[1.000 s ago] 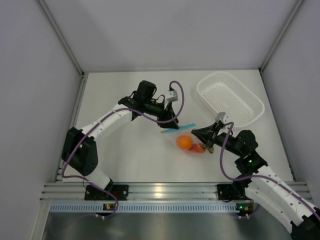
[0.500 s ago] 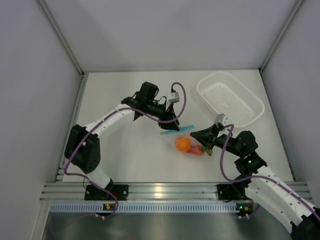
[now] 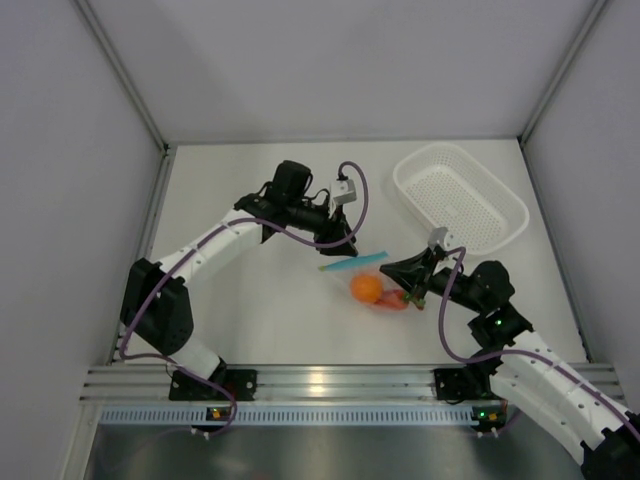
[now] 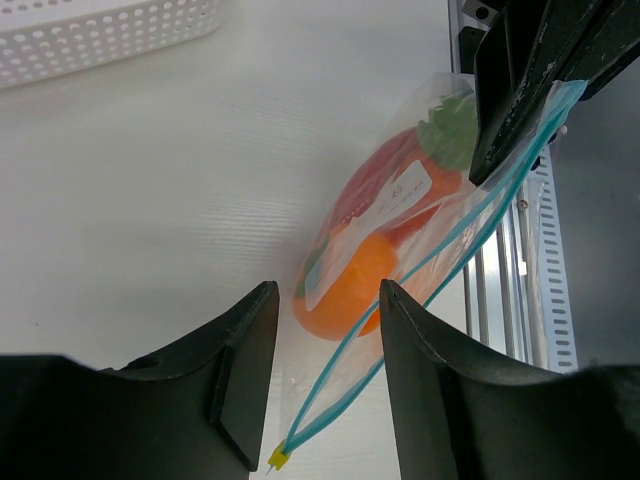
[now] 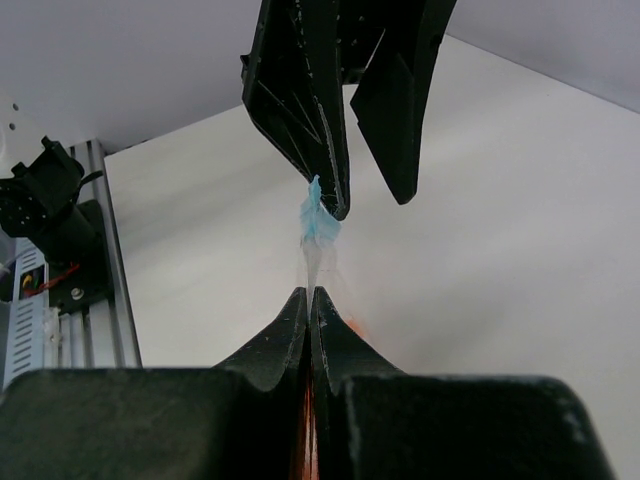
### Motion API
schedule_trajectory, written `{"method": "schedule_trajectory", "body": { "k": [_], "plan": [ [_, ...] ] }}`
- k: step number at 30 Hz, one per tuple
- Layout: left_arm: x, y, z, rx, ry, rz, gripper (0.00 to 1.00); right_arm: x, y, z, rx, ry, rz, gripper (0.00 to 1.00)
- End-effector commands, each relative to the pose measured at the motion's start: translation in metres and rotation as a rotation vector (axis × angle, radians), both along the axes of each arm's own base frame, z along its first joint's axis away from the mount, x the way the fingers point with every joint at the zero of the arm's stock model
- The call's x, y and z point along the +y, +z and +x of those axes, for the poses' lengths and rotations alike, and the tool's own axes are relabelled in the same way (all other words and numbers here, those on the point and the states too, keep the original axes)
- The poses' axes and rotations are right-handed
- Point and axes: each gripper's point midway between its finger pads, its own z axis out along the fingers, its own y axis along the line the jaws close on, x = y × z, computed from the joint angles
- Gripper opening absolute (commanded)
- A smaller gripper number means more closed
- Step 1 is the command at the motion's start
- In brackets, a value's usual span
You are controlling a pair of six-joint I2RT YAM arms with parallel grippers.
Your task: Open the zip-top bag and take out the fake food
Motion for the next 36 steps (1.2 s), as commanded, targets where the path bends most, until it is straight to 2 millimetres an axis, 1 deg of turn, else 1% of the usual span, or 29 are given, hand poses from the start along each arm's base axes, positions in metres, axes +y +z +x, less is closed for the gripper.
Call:
{"method": "schedule_trajectory", "body": {
  "k": [1, 4, 7, 13, 20, 23, 27, 31, 34, 35, 36],
  "plan": [
    [0.0, 0.015, -0.003, -0.058, -0.013, -0.033, 0.51, -0.001, 0.024, 0.002, -0.087, 0.002, 0.035, 0.0],
    [0.001, 0.017, -0.006, -0.056, -0.028, -0.043, 0.52, -0.002, 0.024, 0.003, -0.089, -0.006, 0.036, 0.0],
    [0.0, 0.014, -0.013, -0.037, -0.06, -0.056, 0.52, -0.003, 0.024, 0.005, -0.085, -0.021, 0.034, 0.0],
    [0.002, 0.005, -0.022, 0.001, -0.094, -0.059, 0.52, -0.004, 0.025, 0.007, -0.087, -0.036, 0.039, 0.0],
    [0.001, 0.007, -0.025, 0.013, -0.111, -0.072, 0.51, -0.004, 0.025, 0.008, -0.084, -0.037, 0.039, 0.0],
    [0.001, 0.004, -0.027, 0.027, -0.121, -0.073, 0.52, -0.005, 0.026, 0.009, -0.088, -0.046, 0.043, 0.0],
    [-0.002, -0.006, -0.027, 0.047, -0.128, -0.061, 0.5, -0.005, 0.032, 0.003, -0.106, -0.028, 0.069, 0.0],
    [-0.006, -0.009, -0.028, 0.053, -0.138, -0.055, 0.44, -0.006, 0.034, 0.0, -0.12, -0.029, 0.081, 0.0],
    [-0.009, -0.009, -0.027, 0.047, -0.139, -0.051, 0.42, -0.005, 0.034, -0.001, -0.12, -0.017, 0.079, 0.0],
    [-0.009, -0.009, -0.026, 0.042, -0.135, -0.049, 0.32, -0.005, 0.032, -0.001, -0.117, -0.015, 0.077, 0.0],
    [-0.01, -0.008, -0.025, 0.037, -0.131, -0.047, 0.27, -0.005, 0.033, -0.001, -0.119, -0.018, 0.077, 0.0]
  ]
}}
